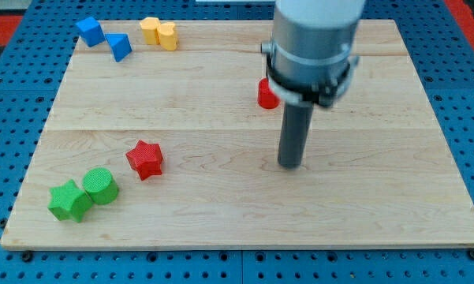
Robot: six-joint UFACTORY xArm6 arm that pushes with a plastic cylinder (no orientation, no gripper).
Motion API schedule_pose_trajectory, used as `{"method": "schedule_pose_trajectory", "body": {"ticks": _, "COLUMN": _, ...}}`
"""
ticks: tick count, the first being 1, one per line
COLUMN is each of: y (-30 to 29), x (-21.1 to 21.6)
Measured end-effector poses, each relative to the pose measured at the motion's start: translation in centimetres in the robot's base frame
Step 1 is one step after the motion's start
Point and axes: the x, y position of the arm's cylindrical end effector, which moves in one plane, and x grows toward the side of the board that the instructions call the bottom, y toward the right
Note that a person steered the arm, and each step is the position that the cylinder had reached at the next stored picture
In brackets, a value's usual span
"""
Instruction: Push the green blocks and red star towards the center of the board
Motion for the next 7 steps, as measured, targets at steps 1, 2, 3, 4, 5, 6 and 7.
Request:
{"method": "schedule_pose_trajectory", "body": {"ticks": 1, "y": -10.9, "x": 2.7}}
{"method": "schedule_pose_trajectory", "body": {"ticks": 2, "y": -17.5, "x": -2.1}}
{"method": "schedule_pose_trajectory", "body": {"ticks": 3, "y": -20.2, "x": -7.1}}
{"method": "schedule_pose_trajectory", "body": {"ticks": 4, "y": -26.2, "x": -4.7}}
{"method": "schedule_pose_trajectory", "body": {"ticks": 5, "y": -25.7, "x": -8.7}}
{"method": "schedule_pose_trajectory", "body": {"ticks": 6, "y": -14.8, "x": -11.0}}
{"method": "schedule_pose_trajectory", "body": {"ticks": 7, "y": -10.3, "x": -13.2}}
